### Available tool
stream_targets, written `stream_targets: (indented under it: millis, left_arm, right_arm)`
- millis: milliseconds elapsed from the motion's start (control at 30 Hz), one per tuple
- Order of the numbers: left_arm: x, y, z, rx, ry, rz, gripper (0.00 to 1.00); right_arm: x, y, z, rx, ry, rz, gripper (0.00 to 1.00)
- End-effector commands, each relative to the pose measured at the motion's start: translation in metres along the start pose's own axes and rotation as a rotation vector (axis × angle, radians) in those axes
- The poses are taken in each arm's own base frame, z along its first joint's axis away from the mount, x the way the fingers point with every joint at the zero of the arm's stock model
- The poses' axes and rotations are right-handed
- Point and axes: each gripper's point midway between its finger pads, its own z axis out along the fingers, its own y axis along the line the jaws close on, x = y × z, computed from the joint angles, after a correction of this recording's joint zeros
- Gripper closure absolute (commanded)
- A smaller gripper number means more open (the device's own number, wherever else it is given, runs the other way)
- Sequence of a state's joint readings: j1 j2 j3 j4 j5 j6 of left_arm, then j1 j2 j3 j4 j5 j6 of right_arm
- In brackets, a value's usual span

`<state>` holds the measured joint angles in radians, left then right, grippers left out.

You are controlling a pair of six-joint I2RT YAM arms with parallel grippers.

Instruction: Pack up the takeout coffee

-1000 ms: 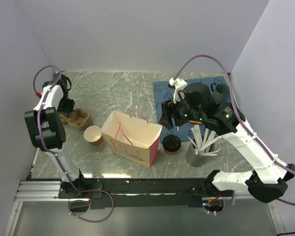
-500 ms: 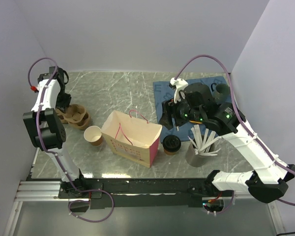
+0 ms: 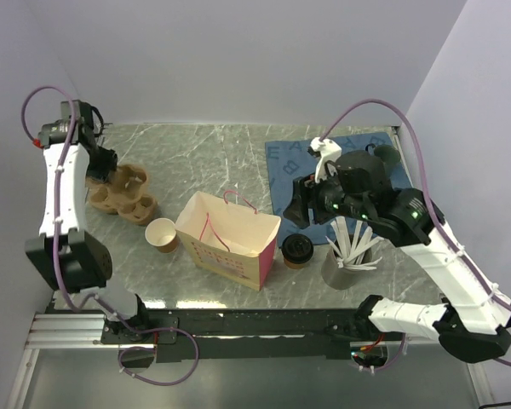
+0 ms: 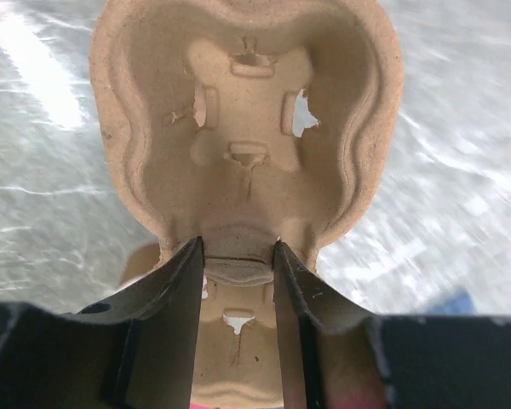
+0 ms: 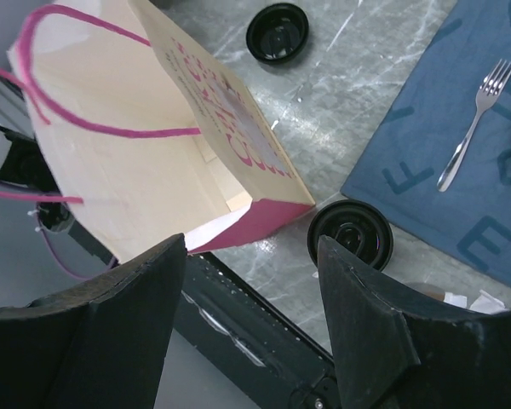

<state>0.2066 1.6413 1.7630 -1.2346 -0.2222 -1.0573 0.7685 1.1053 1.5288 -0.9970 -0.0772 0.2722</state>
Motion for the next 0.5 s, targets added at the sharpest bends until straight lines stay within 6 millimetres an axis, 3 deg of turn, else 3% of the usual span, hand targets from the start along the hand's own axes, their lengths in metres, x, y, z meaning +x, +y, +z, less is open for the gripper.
stream_targets:
  millis: [0,67,167,233,267,333,467]
  left_arm:
    - [0.003,-0.021,-0.071,0.252,0.016,0.057,0.7]
    - [0.01,-0.025,-0.082,0.312,0.037,0.118,0.7]
    - [0.032,-0.046,-0.117,0.52,0.074,0.285,0.69]
    - [0.04,-0.059,-0.15,0.673,0.015,0.424,0.72]
    - [0.055,-0.065,-0.165,0.727,0.004,0.489,0.72]
    - [0.066,-0.071,-0.197,0.87,-0.044,0.577,0.7]
    - [0.096,-0.071,-0.248,1.116,-0.046,0.727,0.68]
  right_arm:
    - [-0.014,0.01,-0.025,-0.048,-0.095,0.0,0.3]
    - [-0.02,0.015,-0.033,-0.068,-0.12,0.002,0.3]
    - [-0.023,0.021,-0.042,-0.1,-0.139,0.012,0.3]
    - [-0.021,0.024,-0.047,-0.119,-0.142,0.016,0.3]
    - [-0.02,0.024,-0.049,-0.123,-0.143,0.018,0.3]
    - [-0.018,0.026,-0.054,-0.136,-0.152,0.022,0.3]
    - [-0.016,0.029,-0.066,-0.163,-0.168,0.025,0.3]
